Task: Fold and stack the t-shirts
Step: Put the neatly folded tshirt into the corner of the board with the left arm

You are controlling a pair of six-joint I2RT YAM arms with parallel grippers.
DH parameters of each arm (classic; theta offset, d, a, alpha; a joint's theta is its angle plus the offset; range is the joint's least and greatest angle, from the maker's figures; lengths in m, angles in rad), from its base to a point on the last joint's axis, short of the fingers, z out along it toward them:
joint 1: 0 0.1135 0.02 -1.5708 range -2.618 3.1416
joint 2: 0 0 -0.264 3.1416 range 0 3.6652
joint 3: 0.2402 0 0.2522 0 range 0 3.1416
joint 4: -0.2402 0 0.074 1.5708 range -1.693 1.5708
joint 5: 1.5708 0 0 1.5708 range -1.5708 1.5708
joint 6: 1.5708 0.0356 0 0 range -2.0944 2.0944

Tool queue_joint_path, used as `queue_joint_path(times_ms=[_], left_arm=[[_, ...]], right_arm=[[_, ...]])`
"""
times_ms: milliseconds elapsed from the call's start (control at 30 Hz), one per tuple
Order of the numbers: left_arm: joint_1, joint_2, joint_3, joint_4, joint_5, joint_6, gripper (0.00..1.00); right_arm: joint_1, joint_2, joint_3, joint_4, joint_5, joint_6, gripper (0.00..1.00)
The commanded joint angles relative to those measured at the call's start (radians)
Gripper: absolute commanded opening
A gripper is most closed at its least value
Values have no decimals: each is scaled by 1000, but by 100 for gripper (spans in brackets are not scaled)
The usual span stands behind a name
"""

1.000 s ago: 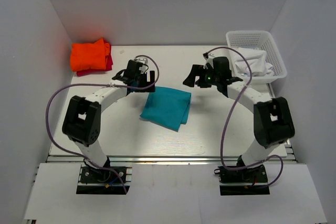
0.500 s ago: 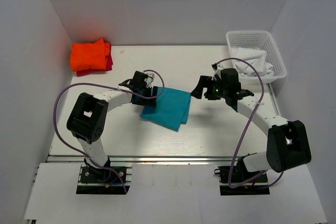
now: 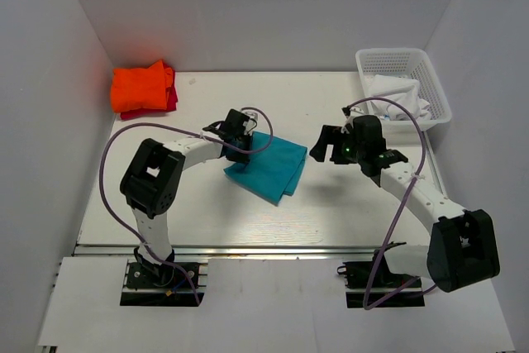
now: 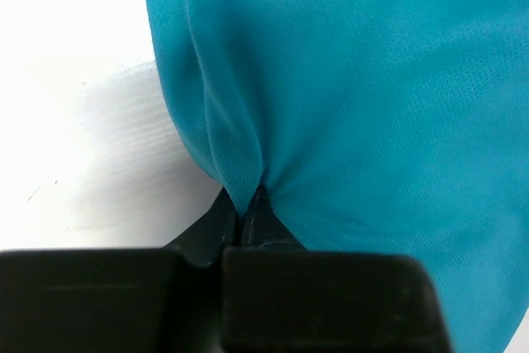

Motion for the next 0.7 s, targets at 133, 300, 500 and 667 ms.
queue_joint_path(times_ms=[133, 300, 500, 667], left_arm=[[16, -2, -6, -58, 22, 27, 0], [17, -107, 112, -69, -120, 115, 0], [49, -199, 199, -80, -274, 255, 0], [102, -188, 323, -129, -355, 329, 0]], right_arm=[[-4, -74, -15, 21, 61, -32, 90], [-5, -83, -21, 18, 99, -13, 90], [-5, -86, -12, 24, 140, -32, 90], [-5, -84, 14, 29, 131, -24, 90]])
